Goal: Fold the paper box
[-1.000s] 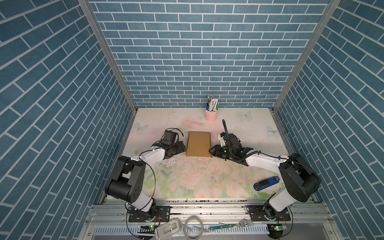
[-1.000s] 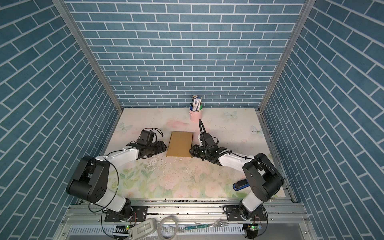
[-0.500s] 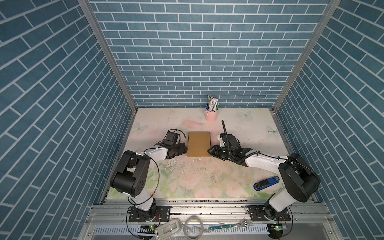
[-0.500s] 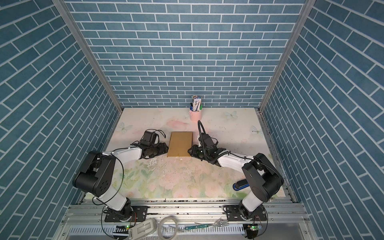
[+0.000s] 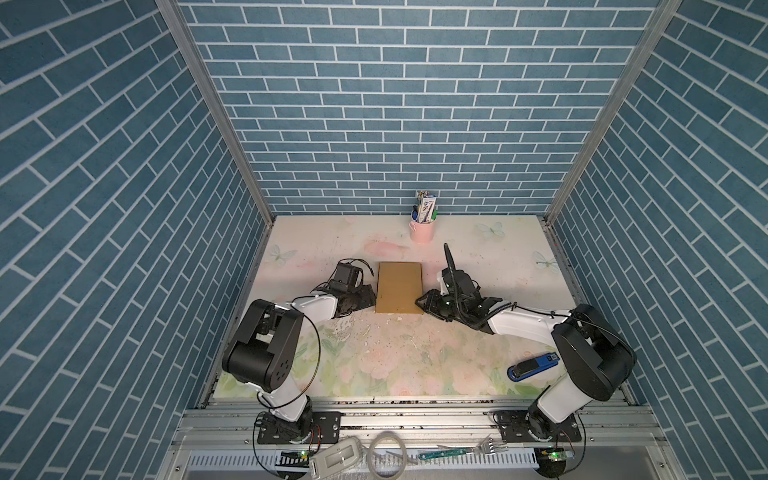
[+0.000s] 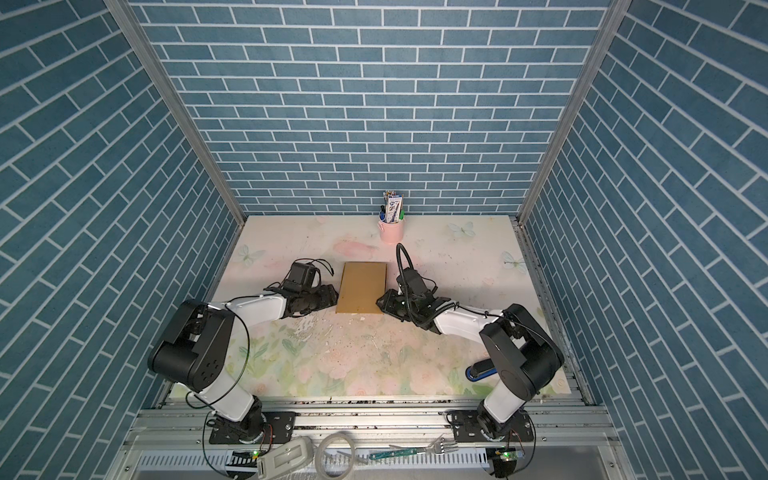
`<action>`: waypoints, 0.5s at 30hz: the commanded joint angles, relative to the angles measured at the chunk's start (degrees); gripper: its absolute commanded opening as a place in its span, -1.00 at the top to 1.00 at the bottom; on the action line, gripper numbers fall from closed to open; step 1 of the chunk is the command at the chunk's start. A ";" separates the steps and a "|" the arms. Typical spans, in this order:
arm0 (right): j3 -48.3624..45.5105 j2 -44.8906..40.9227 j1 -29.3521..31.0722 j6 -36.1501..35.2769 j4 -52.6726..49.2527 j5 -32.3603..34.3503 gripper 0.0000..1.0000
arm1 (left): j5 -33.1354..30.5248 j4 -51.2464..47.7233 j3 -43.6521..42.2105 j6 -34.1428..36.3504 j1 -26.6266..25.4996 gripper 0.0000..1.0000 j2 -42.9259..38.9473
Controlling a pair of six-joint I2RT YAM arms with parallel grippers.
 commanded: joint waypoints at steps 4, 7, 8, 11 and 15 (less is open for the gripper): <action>-0.20 1.93 0.67 -2.73 0.78 0.11 0.37 | 3.18 -2.25 -2.14 0.61 -1.86 -0.48 -0.69; -0.07 2.50 0.67 -4.39 1.03 0.15 0.38 | 3.34 -2.44 -2.70 0.66 -1.94 -0.48 -1.50; -0.26 2.82 0.68 -4.72 1.86 -0.04 0.38 | 3.34 -2.44 -2.90 0.67 -2.03 -0.47 -1.66; -0.54 3.96 0.58 -5.13 4.17 -0.67 0.39 | 3.30 -2.44 -3.29 0.59 -2.36 -0.48 -2.04; -1.08 5.01 0.37 -5.80 6.51 -0.86 0.41 | 3.34 -2.43 -3.46 0.59 -2.78 -0.48 -2.12</action>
